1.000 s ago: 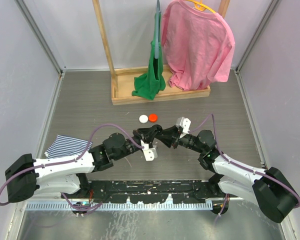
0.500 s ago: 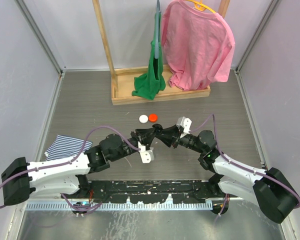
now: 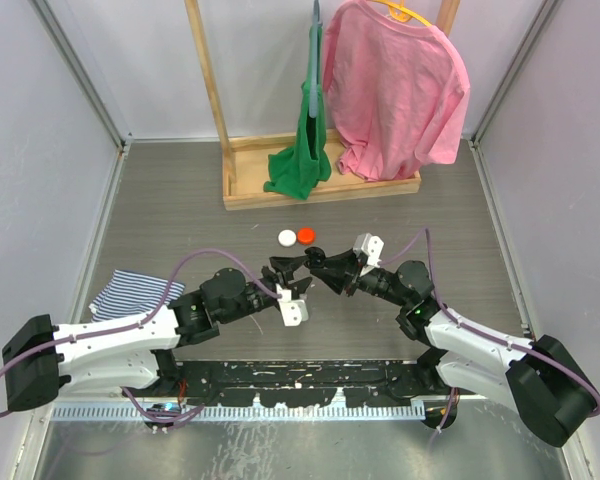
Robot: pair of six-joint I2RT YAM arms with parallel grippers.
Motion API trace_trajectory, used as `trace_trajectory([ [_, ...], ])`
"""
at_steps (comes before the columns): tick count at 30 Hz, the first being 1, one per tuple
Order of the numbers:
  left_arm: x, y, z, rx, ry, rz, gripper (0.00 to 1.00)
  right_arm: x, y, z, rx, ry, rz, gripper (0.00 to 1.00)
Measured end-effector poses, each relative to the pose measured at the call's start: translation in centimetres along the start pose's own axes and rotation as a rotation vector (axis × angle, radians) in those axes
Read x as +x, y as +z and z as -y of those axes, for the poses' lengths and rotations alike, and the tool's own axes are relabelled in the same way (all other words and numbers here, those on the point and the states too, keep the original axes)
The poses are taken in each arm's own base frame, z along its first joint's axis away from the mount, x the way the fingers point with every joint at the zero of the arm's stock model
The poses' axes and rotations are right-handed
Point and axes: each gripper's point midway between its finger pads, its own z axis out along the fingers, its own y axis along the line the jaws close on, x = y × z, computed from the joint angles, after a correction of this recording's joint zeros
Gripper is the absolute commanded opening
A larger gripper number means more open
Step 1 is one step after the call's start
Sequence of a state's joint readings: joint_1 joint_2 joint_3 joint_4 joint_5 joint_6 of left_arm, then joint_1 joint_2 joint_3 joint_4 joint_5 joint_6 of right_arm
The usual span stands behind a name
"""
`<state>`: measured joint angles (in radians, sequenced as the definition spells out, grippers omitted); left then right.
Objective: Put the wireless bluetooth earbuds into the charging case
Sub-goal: Place the earbud in the charging case.
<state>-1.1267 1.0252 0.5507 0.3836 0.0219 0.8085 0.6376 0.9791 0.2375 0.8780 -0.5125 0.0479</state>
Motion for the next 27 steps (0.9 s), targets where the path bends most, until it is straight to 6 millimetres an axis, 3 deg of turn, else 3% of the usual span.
trace_trajectory([
  [7, 0.4, -0.6, -0.8, -0.064, -0.170, -0.047, 0.60, -0.3, 0.0, 0.1, 0.006, -0.005, 0.009, 0.23],
  [18, -0.8, -1.1, -4.6, -0.248, -0.546, -0.105, 0.62, -0.3, 0.0, 0.3, 0.021, -0.005, 0.011, 0.23],
  [27, 0.5, -0.3, -3.3, -0.272, -0.724, -0.163, 0.62, -0.3, 0.0, 0.4, 0.024, -0.005, 0.011, 0.23],
])
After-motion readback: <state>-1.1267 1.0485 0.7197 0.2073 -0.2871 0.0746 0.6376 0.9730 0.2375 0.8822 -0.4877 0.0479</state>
